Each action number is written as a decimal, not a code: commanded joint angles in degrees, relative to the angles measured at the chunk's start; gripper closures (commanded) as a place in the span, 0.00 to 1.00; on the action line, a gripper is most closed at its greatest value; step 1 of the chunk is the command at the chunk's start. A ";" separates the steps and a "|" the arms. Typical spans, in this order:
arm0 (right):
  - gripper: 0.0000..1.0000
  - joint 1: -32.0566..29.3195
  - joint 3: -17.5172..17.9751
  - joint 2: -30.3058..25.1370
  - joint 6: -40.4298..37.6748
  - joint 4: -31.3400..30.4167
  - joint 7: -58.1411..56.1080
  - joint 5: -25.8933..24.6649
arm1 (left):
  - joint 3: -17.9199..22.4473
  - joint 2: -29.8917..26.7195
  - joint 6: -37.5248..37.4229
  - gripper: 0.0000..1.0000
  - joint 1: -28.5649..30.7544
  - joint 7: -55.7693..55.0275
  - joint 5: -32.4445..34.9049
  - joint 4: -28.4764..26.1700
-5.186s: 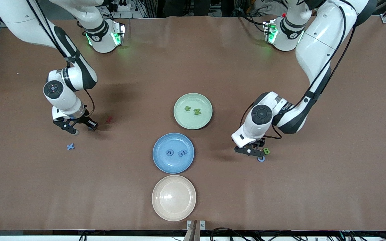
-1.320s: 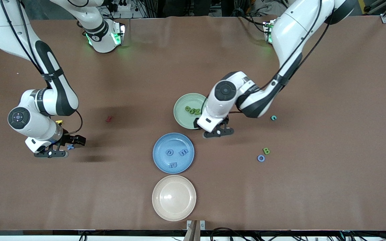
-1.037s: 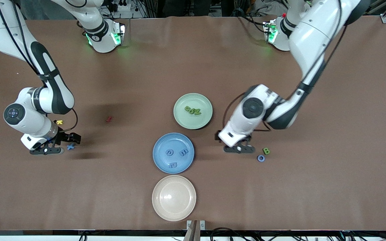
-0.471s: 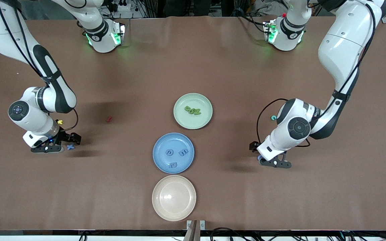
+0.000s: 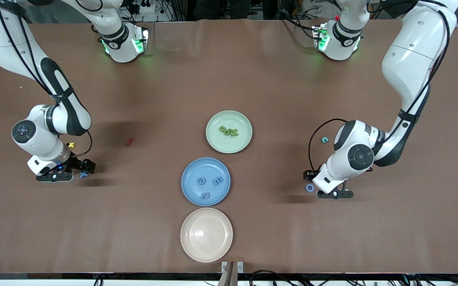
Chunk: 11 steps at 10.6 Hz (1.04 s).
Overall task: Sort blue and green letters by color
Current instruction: 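Move the right gripper to the blue X while the left gripper reaches B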
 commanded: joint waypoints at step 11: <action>0.79 3.08 -1.37 0.56 -2.08 3.99 10.59 0.30 | 1.34 1.13 -1.29 0.28 -0.65 -3.31 0.95 -0.21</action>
